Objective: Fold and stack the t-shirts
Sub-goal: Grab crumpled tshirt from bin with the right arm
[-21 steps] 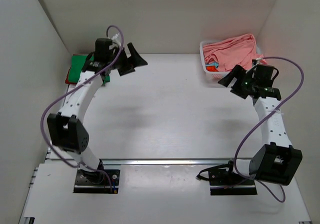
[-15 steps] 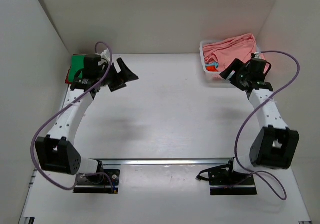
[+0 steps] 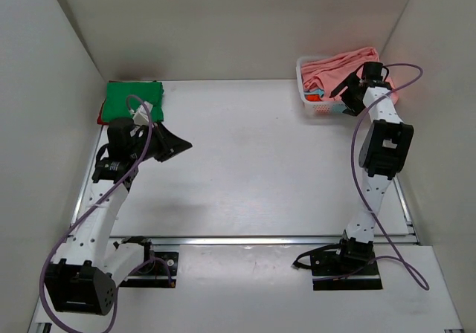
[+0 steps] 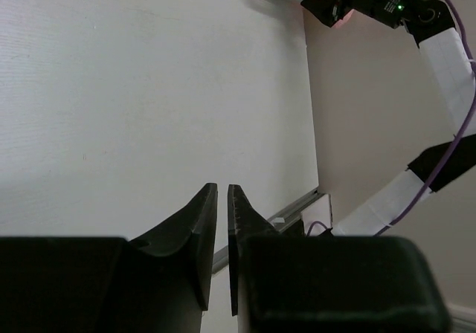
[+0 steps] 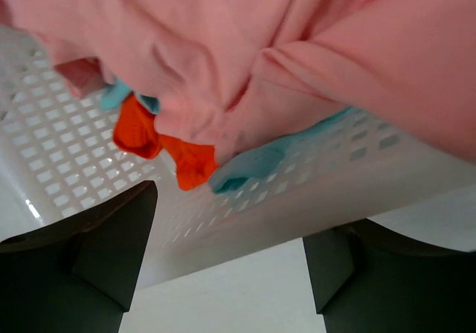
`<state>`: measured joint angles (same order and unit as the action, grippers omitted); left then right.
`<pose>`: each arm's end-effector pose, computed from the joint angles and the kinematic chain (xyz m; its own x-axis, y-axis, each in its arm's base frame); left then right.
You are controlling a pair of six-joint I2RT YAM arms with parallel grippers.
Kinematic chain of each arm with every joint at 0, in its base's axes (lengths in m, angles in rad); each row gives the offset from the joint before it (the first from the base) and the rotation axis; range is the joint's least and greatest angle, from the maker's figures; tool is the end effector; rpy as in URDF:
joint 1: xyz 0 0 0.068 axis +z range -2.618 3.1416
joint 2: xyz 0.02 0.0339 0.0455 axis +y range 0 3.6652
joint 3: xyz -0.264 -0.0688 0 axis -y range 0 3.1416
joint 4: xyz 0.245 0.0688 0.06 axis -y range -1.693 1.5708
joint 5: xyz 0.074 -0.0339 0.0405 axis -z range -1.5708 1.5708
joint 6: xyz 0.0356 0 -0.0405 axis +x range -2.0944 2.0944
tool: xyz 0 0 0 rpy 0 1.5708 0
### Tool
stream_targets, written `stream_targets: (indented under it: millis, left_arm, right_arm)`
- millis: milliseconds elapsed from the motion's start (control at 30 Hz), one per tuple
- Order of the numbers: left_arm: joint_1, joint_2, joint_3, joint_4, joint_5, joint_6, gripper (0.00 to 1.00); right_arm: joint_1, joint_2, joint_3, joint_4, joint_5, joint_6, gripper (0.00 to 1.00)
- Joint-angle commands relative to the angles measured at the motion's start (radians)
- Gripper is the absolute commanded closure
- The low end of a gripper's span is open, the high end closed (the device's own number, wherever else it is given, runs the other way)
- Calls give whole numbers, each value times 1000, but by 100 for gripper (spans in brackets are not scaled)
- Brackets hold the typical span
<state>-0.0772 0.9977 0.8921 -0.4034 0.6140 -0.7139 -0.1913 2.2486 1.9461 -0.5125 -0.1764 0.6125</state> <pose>0.2146 -0.0372 0.3189 -0.7369 -0.4798 -0.4762 0.1086 0.6112 -0.7840 0.5039 -0.0912 0.2241 -0.5449 0.6820 -0.4878 0.4672 0.7300 0.4988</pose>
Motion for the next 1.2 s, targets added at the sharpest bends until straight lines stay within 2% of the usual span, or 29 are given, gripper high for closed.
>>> stream_targets:
  millis: [0,100,200,300,400,500,600,733,800,833,900,967,1067,1133,1167]
  left_arm:
    - [16,-51,8,8,17,16,77]
    - [25,-57,4,-18,3,19,74]
    - [44,-67,-21,0,20,-2,74]
    - [50,-64,-22,17,16,-1,73]
    - [51,-50,-31,37,30,-5,74]
    - [53,-42,-53,67,33,-21,74]
    - [59,-34,-76,96,49,-42,74]
    - [42,-19,-93,133,59,-53,75]
    - [45,-14,-104,143,62,-52,75]
    - [44,-18,-108,152,70,-59,75]
    - [45,-18,-116,144,73,-53,75]
    - [50,-22,-117,121,69,-44,74]
    - [53,-33,-117,91,73,-22,68]
    - [56,-50,-117,72,63,-24,56]
    - [54,-51,-116,66,63,-19,53]
  right_arm:
    - [18,175,311,238,0,13,28]
    - [35,210,353,186,-21,12,27]
    - [58,134,260,155,-2,-5,28]
    - [79,-16,64,179,24,-11,28]
    - [93,-215,-209,238,35,-13,25]
    - [101,-320,-350,270,31,-31,23]
    - [105,-397,-389,252,34,-33,20]
    - [102,-426,-339,256,46,-51,21]
    - [92,-394,-259,275,23,-42,21]
    - [89,-347,-233,264,15,-39,21]
    - [70,-252,-68,247,5,-39,21]
    - [64,-88,76,185,12,-42,19]
    - [59,142,345,114,54,-48,19]
    - [58,282,543,77,60,-19,20]
    - [53,345,575,56,49,-8,20]
